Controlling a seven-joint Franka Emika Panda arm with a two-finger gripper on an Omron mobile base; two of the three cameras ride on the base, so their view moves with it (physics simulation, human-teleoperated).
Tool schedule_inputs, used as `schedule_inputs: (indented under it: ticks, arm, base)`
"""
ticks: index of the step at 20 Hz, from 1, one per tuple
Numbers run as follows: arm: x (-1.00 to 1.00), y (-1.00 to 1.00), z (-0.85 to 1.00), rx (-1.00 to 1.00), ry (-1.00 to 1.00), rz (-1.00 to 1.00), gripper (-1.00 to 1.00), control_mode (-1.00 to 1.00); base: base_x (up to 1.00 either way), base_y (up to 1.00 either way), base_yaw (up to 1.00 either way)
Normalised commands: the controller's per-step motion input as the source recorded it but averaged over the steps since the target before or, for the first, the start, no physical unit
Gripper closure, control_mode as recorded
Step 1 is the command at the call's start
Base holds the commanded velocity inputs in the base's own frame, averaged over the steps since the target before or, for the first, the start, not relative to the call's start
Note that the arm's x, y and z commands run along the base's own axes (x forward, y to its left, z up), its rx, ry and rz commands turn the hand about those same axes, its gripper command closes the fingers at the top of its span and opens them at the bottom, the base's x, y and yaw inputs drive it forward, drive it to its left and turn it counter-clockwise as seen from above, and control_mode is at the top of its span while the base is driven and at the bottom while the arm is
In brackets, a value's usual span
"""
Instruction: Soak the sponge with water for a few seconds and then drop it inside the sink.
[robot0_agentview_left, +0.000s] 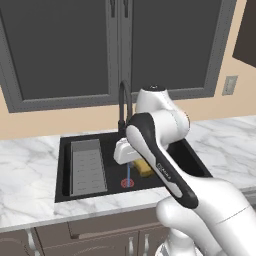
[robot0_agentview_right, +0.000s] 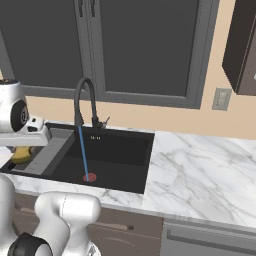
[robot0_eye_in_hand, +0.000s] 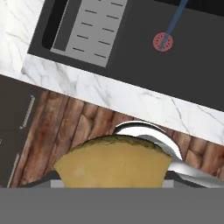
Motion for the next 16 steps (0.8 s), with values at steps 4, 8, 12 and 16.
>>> schedule_inputs:
  ticks: [4,8,12,16]
  arm:
    - [0.0,-0.03,0.07,0.0,0.0,0.0,1.0,-1.0]
    - [0.0,-0.04,0.0,0.0,0.0,0.0,1.0,-1.0]
    - [0.0,-0.3,0.0,0.0,0.0,0.04,1.0,-1.0]
    - [0.0,-0.25,0.0,0.0,0.0,0.06,1.0,-1.0]
  base:
    - [0.0,0.0,0.0]
    - [0.0,0.0,0.0]
    - [0.0,0.0,0.0]
    - [0.0,0.0,0.0]
